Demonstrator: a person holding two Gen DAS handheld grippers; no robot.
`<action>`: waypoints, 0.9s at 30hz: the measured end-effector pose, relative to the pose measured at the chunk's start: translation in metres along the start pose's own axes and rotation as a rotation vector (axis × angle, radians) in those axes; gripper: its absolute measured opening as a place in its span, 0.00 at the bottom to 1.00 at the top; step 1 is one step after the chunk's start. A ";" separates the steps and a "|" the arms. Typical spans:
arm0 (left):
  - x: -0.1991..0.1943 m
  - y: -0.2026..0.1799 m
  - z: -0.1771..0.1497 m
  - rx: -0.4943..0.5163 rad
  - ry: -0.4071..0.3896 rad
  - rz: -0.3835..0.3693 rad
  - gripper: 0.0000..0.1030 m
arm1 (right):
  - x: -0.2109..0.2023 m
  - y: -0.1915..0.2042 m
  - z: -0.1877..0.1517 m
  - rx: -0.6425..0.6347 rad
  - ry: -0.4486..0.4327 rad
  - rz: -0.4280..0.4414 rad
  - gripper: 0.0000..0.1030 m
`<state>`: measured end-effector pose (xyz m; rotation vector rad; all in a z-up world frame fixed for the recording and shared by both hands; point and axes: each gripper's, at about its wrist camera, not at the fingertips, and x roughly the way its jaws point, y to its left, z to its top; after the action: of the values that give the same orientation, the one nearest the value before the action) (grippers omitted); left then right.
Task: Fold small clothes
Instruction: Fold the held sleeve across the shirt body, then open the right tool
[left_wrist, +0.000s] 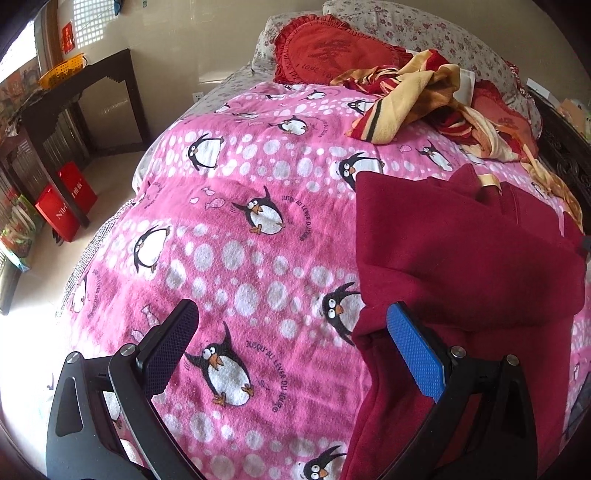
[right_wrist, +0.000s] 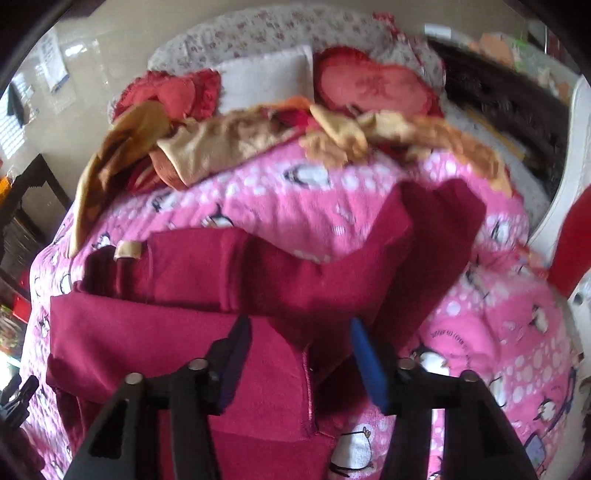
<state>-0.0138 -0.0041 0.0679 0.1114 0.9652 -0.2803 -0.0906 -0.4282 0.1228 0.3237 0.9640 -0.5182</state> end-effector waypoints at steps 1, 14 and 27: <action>0.000 -0.001 -0.001 -0.002 0.004 -0.015 0.99 | -0.009 0.012 0.003 -0.030 -0.026 0.022 0.54; 0.031 -0.001 -0.020 0.009 0.056 -0.044 0.99 | 0.025 0.272 0.014 -0.580 0.076 0.509 0.54; 0.029 0.034 -0.007 -0.054 0.036 -0.058 0.99 | 0.062 0.345 0.007 -0.756 0.095 0.493 0.00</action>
<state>0.0059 0.0243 0.0387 0.0387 1.0121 -0.3062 0.1339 -0.1612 0.0862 -0.1047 1.0570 0.3238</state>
